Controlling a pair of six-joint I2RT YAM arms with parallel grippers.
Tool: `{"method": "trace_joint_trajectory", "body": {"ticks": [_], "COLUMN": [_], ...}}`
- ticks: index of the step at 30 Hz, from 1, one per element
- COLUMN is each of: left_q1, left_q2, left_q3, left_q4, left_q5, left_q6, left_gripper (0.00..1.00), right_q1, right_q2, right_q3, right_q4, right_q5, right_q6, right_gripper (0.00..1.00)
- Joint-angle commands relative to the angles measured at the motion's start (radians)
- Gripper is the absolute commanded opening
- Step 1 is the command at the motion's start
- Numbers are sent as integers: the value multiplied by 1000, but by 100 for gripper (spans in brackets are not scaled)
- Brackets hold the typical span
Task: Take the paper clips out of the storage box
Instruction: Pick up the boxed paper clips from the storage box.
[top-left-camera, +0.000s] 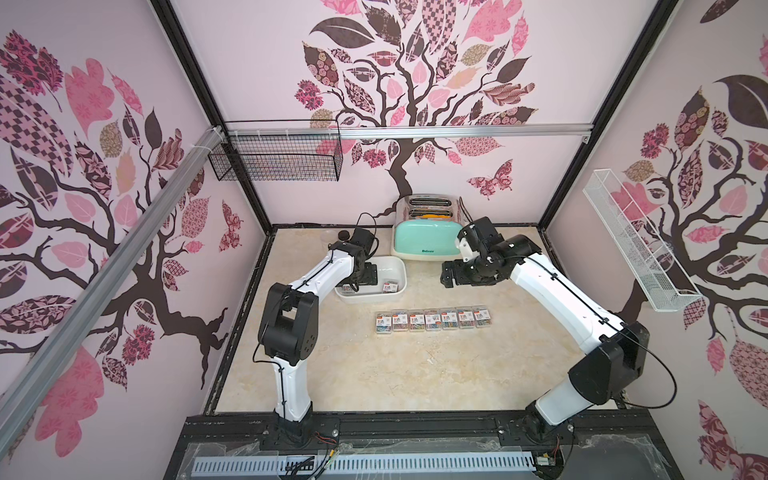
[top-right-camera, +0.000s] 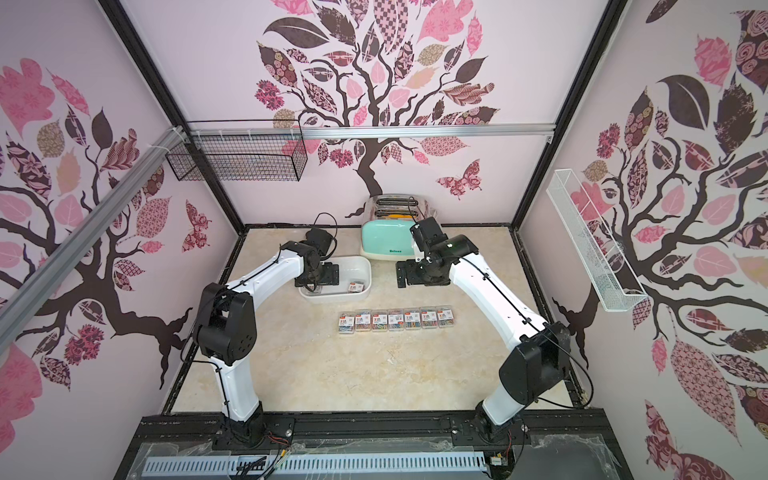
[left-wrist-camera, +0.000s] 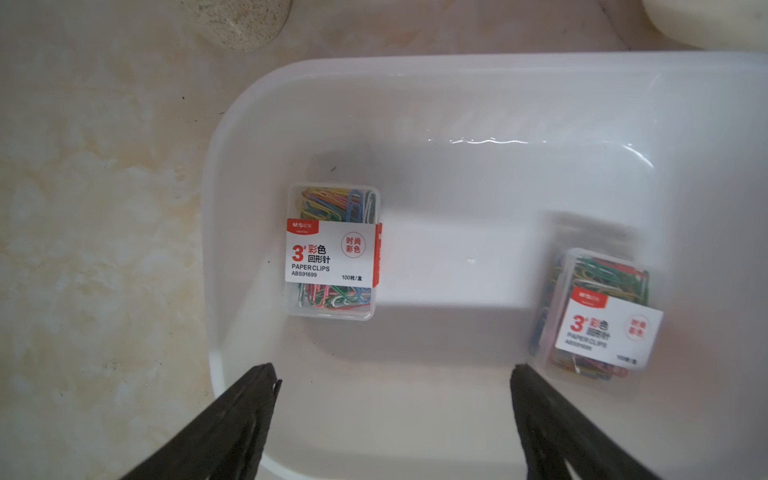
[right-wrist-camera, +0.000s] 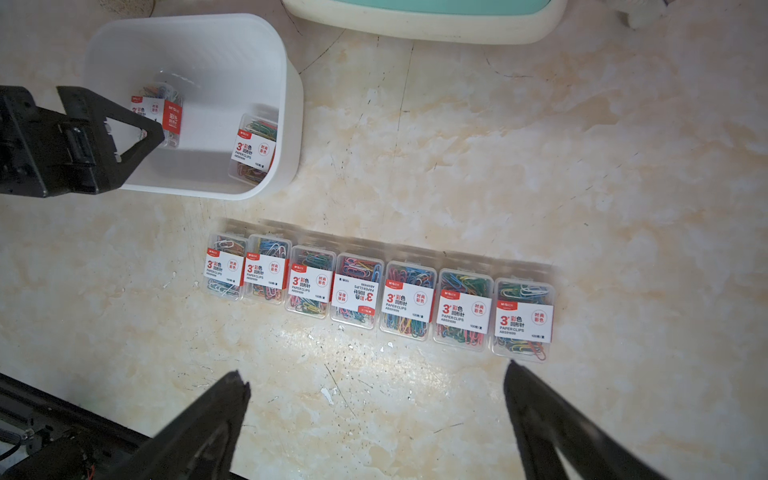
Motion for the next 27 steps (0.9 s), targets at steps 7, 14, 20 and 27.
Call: {"method": "trace_joint_trajectory", "body": {"ticks": [7, 14, 20, 27], "left_q1": [-10, -91, -127, -130], "left_q2": [23, 30, 100, 167], "left_q3": [17, 18, 74, 83], "left_q4": [32, 81, 94, 168], "left_q5": [57, 107, 141, 150], "left_q6": [5, -4, -4, 3], "left_gripper": [94, 94, 95, 96], "right_q1": [8, 6, 5, 1], "right_q2": [53, 88, 107, 120], "right_q3": [73, 91, 111, 123], "right_q4": [-34, -36, -49, -53], "right_q5": [13, 8, 11, 11], "right_q6": [-17, -22, -35, -41], "right_gripper": [99, 99, 99, 99]}}
